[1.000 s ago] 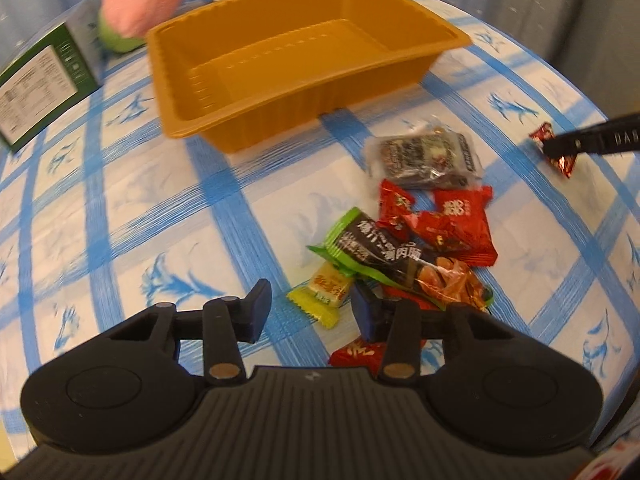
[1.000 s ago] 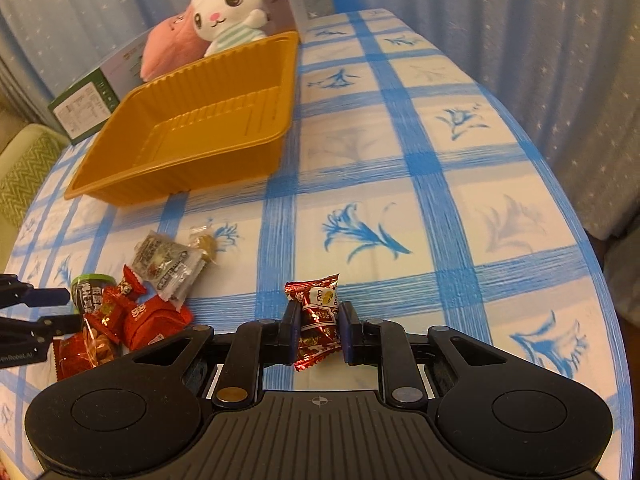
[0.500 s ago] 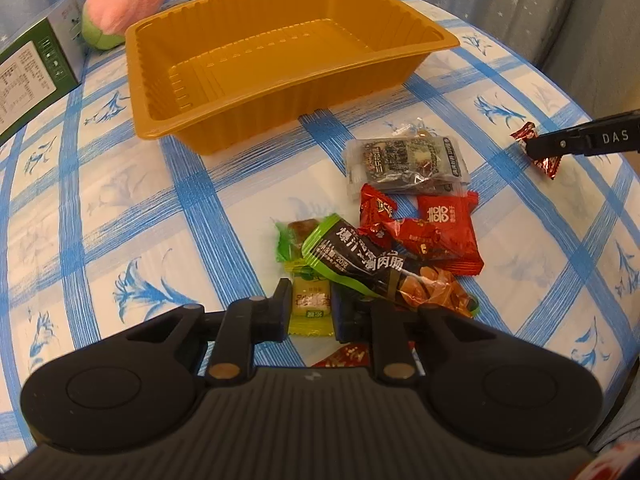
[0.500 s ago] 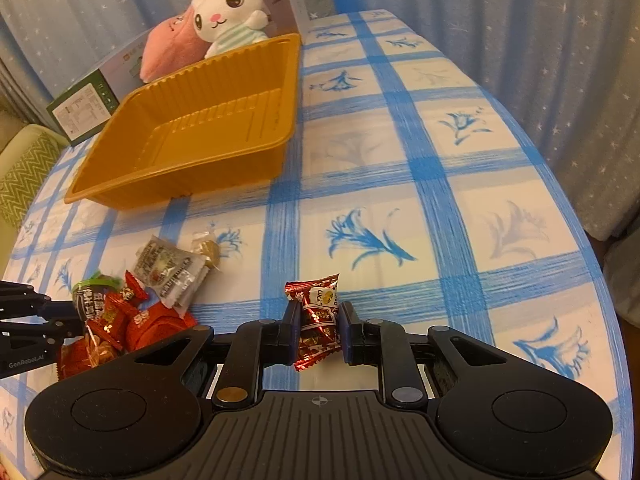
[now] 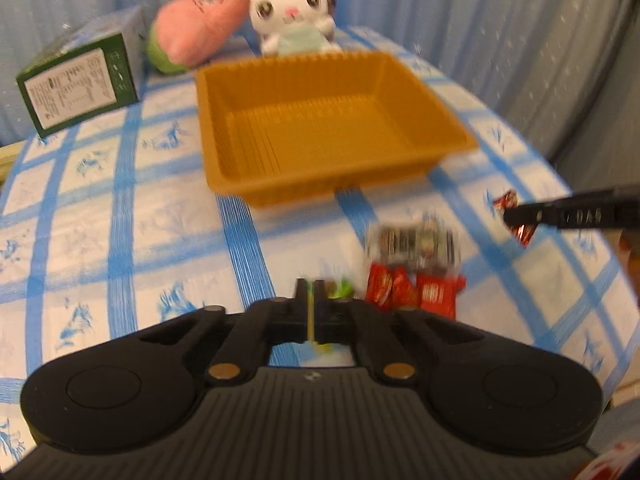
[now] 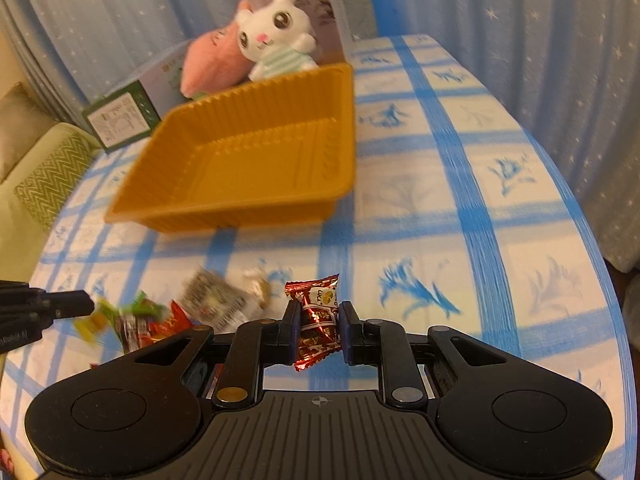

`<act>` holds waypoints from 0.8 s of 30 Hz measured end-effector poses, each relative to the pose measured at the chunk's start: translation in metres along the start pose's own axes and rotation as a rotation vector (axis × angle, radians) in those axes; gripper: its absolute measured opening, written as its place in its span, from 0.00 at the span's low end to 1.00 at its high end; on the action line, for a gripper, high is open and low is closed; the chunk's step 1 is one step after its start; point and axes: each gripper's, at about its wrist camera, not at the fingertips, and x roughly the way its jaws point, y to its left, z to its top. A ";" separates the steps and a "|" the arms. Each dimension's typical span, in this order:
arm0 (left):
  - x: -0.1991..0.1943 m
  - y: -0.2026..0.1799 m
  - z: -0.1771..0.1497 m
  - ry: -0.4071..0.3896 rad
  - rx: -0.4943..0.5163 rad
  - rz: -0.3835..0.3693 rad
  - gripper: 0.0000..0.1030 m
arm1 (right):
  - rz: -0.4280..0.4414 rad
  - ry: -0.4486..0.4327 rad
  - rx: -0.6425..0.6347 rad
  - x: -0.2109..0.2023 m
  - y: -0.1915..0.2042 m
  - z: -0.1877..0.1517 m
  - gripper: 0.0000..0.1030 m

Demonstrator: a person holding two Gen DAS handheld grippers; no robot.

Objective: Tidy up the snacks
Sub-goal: 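Lift the candy with the right gripper while the left gripper grasps the small green-wrapped candy, then carry both candies over the orange tray and open the left gripper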

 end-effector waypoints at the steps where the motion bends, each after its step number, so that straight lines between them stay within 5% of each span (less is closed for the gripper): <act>1: -0.003 0.000 0.006 -0.018 -0.002 0.007 0.00 | 0.007 -0.007 -0.006 -0.001 0.003 0.004 0.20; 8: -0.006 0.005 0.028 -0.054 0.000 0.026 0.01 | 0.040 -0.051 -0.030 -0.004 0.015 0.026 0.20; 17: 0.008 0.028 -0.010 0.056 -0.007 0.061 0.17 | 0.032 -0.017 0.002 -0.003 0.007 0.016 0.20; 24: 0.015 0.028 -0.029 0.099 -0.020 0.053 0.20 | 0.020 -0.003 0.016 -0.005 0.003 0.009 0.20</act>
